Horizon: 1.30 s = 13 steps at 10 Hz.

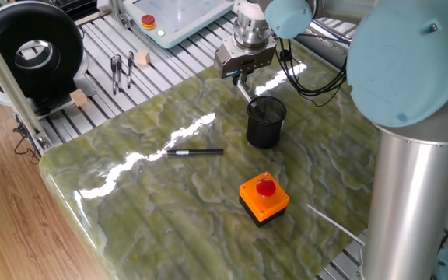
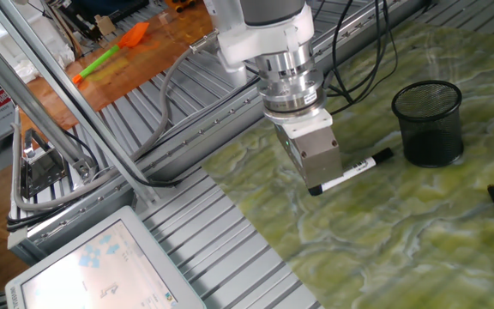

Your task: Put the pen into the pen holder

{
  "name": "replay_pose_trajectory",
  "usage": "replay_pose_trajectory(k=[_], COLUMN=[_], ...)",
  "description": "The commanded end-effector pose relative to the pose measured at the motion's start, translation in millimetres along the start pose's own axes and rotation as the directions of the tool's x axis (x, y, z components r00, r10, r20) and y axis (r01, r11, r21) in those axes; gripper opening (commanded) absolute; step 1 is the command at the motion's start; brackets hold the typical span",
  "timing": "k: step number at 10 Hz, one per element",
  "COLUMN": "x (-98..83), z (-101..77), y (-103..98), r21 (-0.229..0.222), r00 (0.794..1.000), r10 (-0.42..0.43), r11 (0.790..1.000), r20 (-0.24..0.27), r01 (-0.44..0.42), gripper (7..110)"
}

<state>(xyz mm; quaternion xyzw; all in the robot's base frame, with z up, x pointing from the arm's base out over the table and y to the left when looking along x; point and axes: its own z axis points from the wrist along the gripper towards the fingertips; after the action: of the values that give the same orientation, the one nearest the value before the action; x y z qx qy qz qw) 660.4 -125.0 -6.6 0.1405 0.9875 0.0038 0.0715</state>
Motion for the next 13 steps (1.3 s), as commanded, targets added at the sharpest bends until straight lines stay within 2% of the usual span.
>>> replay_pose_trajectory(k=[1, 5, 8, 10, 11, 13], x=[-2.8, -2.4, -4.1, -2.1, -2.2, -2.6], z=[-0.6, 0.7, 0.5, 0.6, 0.6, 0.6], y=[0.1, 6.5, 6.7, 2.6, 1.0, 0.5], r21=[-0.005, -0.027, -0.027, -0.01, -0.004, -0.001], r00=[1.0, 1.0, 1.0, 1.0, 1.0, 1.0], r10=[0.002, 0.003, -0.006, 0.001, 0.002, -0.002], r11=[1.0, 1.0, 1.0, 1.0, 1.0, 1.0], r20=[0.007, 0.005, 0.012, 0.004, 0.004, 0.005], r01=[-0.002, -0.003, 0.006, -0.001, -0.002, 0.002], gripper=[22, 22, 22, 22, 7, 7])
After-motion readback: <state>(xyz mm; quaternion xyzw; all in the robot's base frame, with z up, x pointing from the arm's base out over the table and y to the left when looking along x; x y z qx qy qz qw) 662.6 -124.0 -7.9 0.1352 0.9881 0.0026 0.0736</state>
